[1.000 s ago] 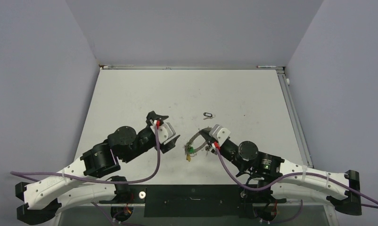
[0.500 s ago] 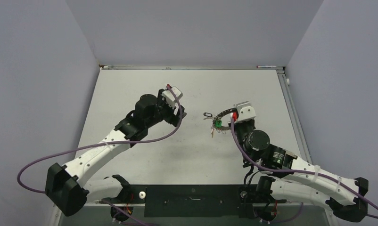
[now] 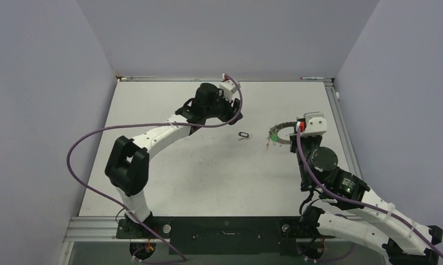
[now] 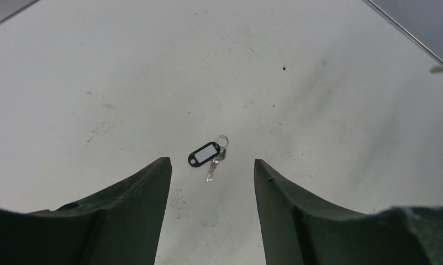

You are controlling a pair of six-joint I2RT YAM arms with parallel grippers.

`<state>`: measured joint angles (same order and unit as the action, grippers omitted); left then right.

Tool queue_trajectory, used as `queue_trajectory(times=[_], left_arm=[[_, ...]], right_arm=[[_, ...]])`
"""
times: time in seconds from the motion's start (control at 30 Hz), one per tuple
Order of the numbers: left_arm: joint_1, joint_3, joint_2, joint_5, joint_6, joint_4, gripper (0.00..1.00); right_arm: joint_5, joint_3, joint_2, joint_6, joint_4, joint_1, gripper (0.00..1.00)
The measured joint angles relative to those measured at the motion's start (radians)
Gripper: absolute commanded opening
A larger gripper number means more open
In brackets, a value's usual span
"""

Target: Put the keys on the keyring

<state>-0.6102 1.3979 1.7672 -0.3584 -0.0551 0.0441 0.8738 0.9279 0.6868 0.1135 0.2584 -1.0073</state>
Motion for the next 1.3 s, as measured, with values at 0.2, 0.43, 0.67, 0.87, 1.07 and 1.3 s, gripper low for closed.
queue_trajectory(times=[0.2, 0.43, 0.67, 0.87, 1.07, 1.3], left_arm=[[-0.154, 0.121, 0.119, 0.34, -0.208, 0.114, 0.43], [-0.264, 0.467, 0.401, 0.621, -0.393, 0.36, 0.41], [-0.301, 0.808, 0.661, 0.782, -0.526, 0.65, 0.38], [-0.305, 0.857, 0.718, 0.829, -0.561, 0.74, 0.3], [-0.307, 0.9, 0.751, 0.845, -0.566, 0.757, 0.29], [-0.318, 0.917, 0.757, 0.85, -0.567, 0.757, 0.3]], right_arm=[[0.018, 0.0, -0.028, -0.047, 0.072, 0.0, 0.05], [0.057, 0.041, -0.047, -0.086, 0.151, 0.0, 0.05], [0.08, 0.063, -0.101, -0.105, 0.198, 0.0, 0.05], [0.085, 0.071, -0.106, -0.108, 0.216, 0.0, 0.05], [0.083, 0.071, -0.106, -0.108, 0.223, 0.0, 0.05], [0.082, 0.071, -0.106, -0.111, 0.231, 0.0, 0.05]])
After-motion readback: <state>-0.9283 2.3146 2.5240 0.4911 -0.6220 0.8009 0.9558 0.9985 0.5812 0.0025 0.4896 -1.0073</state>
